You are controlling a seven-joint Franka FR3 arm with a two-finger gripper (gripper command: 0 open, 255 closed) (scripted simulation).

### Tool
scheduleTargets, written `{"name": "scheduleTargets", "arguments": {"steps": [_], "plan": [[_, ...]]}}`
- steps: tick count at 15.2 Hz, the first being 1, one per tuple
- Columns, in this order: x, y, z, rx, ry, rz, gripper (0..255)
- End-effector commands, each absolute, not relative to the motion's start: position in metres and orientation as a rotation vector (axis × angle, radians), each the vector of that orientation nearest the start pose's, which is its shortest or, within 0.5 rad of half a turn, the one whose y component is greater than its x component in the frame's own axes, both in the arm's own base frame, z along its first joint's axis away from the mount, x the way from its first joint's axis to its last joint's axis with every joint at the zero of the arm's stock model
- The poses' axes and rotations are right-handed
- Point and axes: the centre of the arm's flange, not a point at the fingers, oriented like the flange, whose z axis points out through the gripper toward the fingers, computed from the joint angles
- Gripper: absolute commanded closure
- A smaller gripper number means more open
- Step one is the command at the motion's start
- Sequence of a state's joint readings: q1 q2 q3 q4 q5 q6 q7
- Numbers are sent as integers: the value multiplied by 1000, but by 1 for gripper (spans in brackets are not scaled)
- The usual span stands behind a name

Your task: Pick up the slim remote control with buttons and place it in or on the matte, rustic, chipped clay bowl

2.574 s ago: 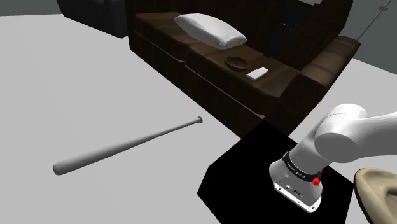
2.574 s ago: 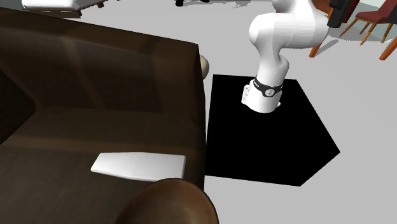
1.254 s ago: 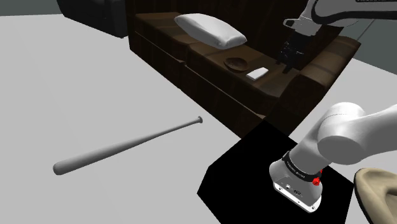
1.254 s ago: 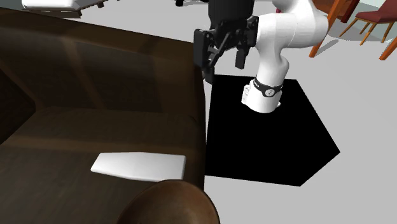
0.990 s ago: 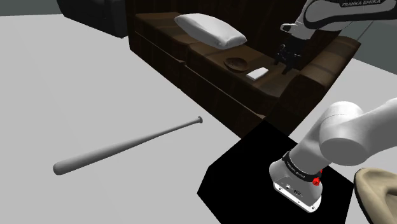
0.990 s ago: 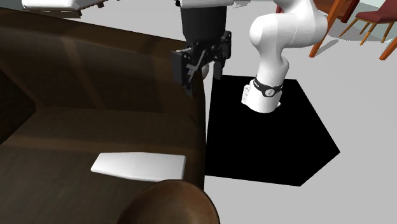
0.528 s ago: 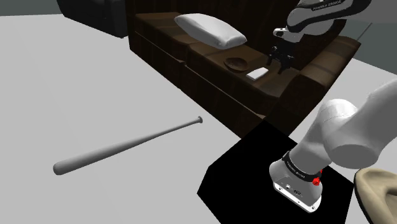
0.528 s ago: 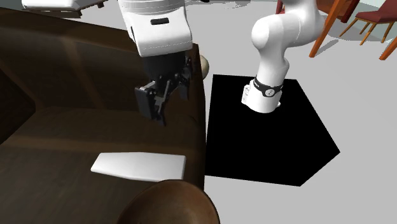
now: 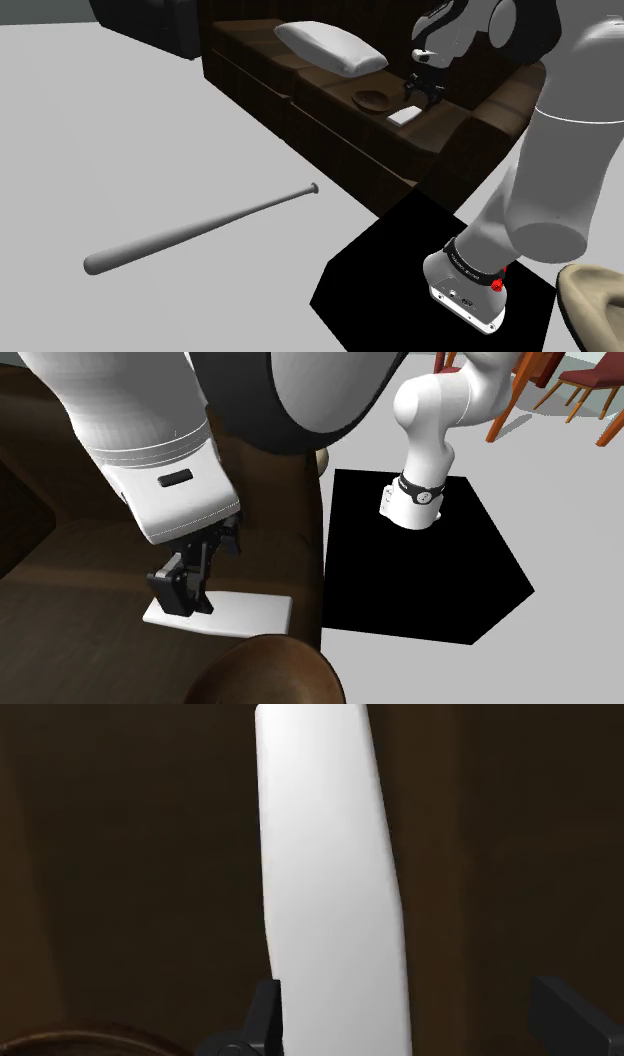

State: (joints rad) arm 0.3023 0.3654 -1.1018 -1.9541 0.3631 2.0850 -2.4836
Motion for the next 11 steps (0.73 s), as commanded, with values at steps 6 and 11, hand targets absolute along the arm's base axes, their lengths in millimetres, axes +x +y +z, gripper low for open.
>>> {"name": "scheduleTargets", "arguments": {"steps": [6, 11], "plan": [[469, -399, 346, -2174, -2255, 16, 0], [469, -399, 327, -2174, -2255, 16, 0]]}}
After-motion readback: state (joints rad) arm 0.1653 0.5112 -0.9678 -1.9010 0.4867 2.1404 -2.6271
